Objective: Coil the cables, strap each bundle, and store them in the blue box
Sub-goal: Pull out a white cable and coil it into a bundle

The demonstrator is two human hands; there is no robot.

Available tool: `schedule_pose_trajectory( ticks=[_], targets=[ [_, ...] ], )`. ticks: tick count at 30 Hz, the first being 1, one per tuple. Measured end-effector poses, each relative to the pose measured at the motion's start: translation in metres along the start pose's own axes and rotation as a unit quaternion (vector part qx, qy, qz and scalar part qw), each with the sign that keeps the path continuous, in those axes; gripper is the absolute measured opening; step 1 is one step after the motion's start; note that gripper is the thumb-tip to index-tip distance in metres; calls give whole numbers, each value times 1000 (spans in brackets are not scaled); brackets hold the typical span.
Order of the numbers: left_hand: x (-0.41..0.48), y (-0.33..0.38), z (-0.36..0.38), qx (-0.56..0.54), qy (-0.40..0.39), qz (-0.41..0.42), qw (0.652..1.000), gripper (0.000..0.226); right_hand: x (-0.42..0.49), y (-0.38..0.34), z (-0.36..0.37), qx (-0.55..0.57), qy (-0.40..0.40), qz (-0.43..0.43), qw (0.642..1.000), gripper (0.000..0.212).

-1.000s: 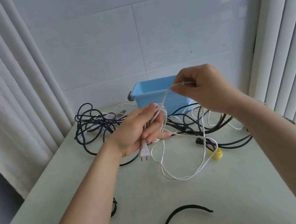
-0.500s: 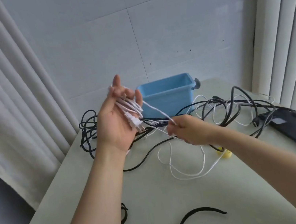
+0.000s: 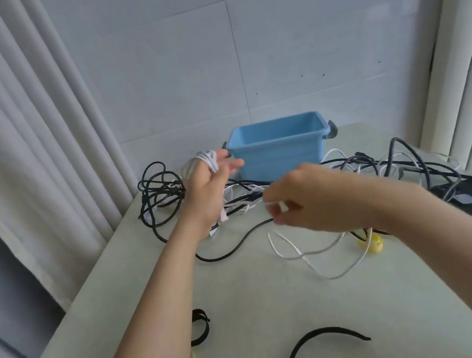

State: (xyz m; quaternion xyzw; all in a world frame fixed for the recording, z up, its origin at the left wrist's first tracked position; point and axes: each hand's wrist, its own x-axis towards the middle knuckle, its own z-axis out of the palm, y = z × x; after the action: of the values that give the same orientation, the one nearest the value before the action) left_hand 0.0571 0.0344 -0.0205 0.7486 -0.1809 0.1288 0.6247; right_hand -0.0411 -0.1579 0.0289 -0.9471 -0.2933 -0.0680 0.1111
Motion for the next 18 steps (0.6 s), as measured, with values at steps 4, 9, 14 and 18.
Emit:
schedule_pose_trajectory(
  ticks=[4, 9, 14, 18],
  targets=[
    [-10, 6, 11, -3, -166, -69, 984, 26, 1, 15, -16, 54, 171, 4, 984, 16],
    [-27, 30, 21, -157, -299, -131, 932, 35, 2, 43, -24, 98, 302, 52, 947, 12],
    [-29, 35, 28, -243, -361, -84, 896, 33, 9, 66, -11, 149, 345, 108, 920, 21],
    [-26, 42, 29, -354, -353, -53, 864, 32, 16, 78, 13, 161, 280, 119, 939, 34]
  ],
)
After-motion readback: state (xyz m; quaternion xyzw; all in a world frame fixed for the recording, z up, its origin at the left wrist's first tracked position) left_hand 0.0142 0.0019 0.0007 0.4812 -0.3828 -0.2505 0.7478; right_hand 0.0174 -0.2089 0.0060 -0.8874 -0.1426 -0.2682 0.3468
